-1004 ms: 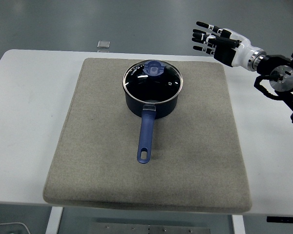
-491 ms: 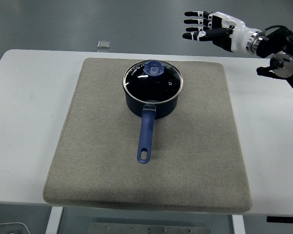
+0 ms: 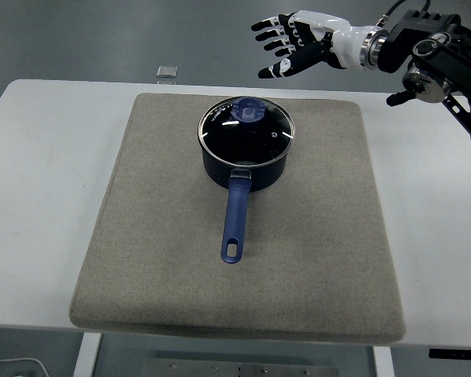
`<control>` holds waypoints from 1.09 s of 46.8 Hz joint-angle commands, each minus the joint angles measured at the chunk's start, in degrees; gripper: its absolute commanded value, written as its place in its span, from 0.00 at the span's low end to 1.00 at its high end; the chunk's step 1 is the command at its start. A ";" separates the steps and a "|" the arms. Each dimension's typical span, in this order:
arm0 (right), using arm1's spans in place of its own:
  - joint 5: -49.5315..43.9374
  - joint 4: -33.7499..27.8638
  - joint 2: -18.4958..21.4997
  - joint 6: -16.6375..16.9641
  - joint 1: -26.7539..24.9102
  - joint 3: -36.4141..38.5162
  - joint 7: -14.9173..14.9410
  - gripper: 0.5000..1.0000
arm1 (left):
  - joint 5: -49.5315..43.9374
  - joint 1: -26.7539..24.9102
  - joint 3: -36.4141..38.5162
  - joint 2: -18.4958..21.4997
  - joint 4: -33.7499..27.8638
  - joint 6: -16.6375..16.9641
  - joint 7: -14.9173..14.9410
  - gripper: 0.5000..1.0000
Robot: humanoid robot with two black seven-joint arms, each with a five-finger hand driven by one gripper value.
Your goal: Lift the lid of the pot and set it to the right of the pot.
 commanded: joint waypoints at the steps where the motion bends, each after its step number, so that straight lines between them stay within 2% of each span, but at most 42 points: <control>1: -1.64 1.19 0.01 0.07 0.40 -0.23 0.00 0.82 | -0.01 0.01 -0.01 0.00 0.00 0.02 0.01 1.00; 7: -5.60 1.45 0.19 -0.02 2.06 -3.73 0.00 0.82 | -0.01 0.01 -0.01 0.00 0.00 0.02 0.01 1.00; 17: -13.50 1.54 2.65 -0.11 4.00 -10.42 0.00 0.82 | -0.01 0.01 -0.01 0.00 0.00 0.02 0.01 1.00; 27: -19.31 4.35 3.97 -0.28 5.41 -11.56 -0.27 0.82 | -0.01 0.01 -0.01 0.00 0.00 0.02 0.01 1.00; 33: -23.70 4.97 5.46 -1.60 5.49 -13.94 -0.18 0.82 | -0.01 0.01 -0.01 0.00 0.00 0.02 0.01 1.00; 51: -24.94 4.79 6.08 -3.71 6.20 -16.14 -0.44 0.79 | -0.01 0.01 -0.01 0.00 0.00 0.02 0.01 1.00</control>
